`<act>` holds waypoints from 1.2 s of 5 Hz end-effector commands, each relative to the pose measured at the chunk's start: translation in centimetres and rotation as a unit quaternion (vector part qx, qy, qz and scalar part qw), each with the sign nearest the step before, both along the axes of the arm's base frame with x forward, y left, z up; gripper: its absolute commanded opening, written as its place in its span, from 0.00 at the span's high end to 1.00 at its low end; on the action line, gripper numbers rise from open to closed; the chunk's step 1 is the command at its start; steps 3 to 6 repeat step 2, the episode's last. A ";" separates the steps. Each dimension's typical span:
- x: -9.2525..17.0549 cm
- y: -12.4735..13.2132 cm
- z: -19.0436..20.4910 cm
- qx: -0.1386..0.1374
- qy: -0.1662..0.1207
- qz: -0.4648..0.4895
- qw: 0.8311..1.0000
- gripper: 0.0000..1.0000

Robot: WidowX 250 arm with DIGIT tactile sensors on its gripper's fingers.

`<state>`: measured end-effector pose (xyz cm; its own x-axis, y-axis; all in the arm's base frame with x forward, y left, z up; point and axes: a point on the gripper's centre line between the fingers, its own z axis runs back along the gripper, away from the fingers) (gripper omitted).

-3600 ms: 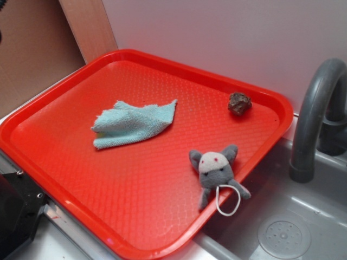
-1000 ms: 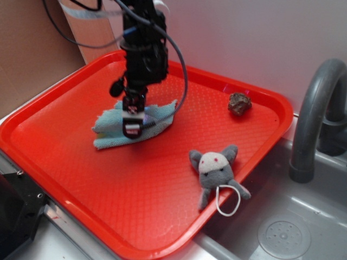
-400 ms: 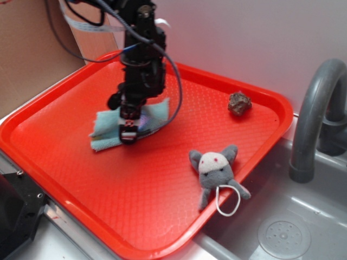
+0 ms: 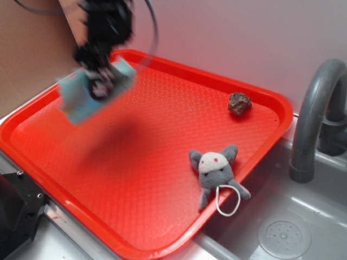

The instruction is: Grab the blue cloth.

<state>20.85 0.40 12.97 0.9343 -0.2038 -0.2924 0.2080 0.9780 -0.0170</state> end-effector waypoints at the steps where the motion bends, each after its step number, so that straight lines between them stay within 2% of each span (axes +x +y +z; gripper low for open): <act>1: -5.3 3.0 10.6 -0.070 -0.069 0.252 0.963 1.00; 2: -6.6 1.0 13.1 -0.090 -0.153 0.285 0.942 1.00; 6: -6.6 1.0 13.1 -0.090 -0.153 0.285 0.942 1.00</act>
